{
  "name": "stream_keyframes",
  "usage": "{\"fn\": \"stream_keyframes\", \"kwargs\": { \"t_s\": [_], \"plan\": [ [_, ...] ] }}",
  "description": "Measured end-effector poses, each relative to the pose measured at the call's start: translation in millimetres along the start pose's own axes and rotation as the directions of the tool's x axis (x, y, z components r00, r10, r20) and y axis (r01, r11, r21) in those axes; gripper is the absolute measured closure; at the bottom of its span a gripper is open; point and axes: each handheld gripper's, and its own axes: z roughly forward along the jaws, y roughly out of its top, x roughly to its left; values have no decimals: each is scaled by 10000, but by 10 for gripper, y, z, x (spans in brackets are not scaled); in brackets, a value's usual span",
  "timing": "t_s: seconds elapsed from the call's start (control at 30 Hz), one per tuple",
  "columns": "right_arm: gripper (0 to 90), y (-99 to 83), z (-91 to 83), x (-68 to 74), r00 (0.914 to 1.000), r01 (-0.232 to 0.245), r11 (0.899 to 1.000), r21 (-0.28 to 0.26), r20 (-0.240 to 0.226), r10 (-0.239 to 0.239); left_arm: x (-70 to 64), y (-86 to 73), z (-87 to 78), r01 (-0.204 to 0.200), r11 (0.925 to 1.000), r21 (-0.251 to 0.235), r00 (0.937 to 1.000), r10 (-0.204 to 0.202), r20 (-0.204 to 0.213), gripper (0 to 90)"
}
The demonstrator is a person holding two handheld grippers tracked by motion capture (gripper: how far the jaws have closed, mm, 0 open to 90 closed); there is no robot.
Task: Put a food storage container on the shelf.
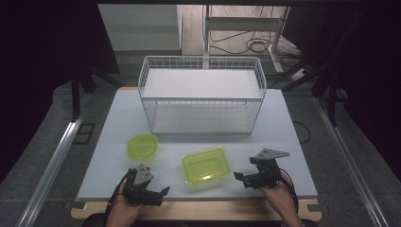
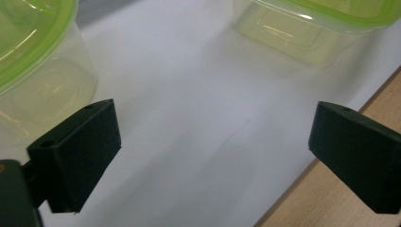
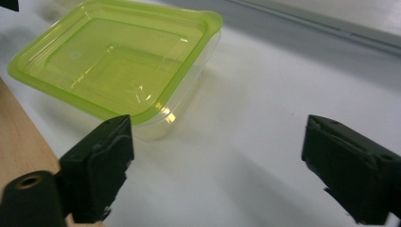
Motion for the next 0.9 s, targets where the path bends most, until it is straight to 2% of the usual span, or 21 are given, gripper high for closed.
{"fn": "stream_keyframes", "kwargs": {
  "t_s": [0.2,0.3,0.37,0.4,0.43,0.53,0.7,0.77,0.8,0.9],
  "plan": [
    [68,9,21,11,10000,-33,10000,34,31,33,8,-12,3,-6,9995,-301,10000,5,-35,5],
    [68,24,28,-1,10000,-90,9999,79,38,90,-15,-14,22,-154,9996,-217,9998,151,-132,4],
    [60,47,31,-7,9996,-227,9997,110,-158,229,-24,-14,33,-227,9996,-183,9996,224,-171,3],
    [55,83,36,-7,9984,-391,9988,298,-387,403,-27,-14,36,-266,9995,-165,9995,263,-197,0],
    [54,101,39,-5,9982,-366,9986,383,-457,383,-27,-15,37,-276,9995,-164,9993,272,-238,0],
    [60,137,52,8,9984,-337,9984,451,-443,357,-8,-20,28,-167,9996,-219,9993,159,-346,0],
    [154,246,114,7,9961,-504,9962,713,-684,553,15,-25,26,-56,9997,-253,9992,46,-392,0],
    [260,314,171,-25,9907,-724,9946,745,-1100,804,8,-26,29,-68,9997,-221,9992,59,-386,0],
    [260,314,171,-25,9907,-724,9946,745,-1100,804,6,-25,31,-88,9997,-211,9992,79,-404,0],
    [342,359,260,-61,9843,-916,9908,991,-1416,1052,6,-25,32,-83,9997,-209,9992,75,-381,0]
  ]
}}
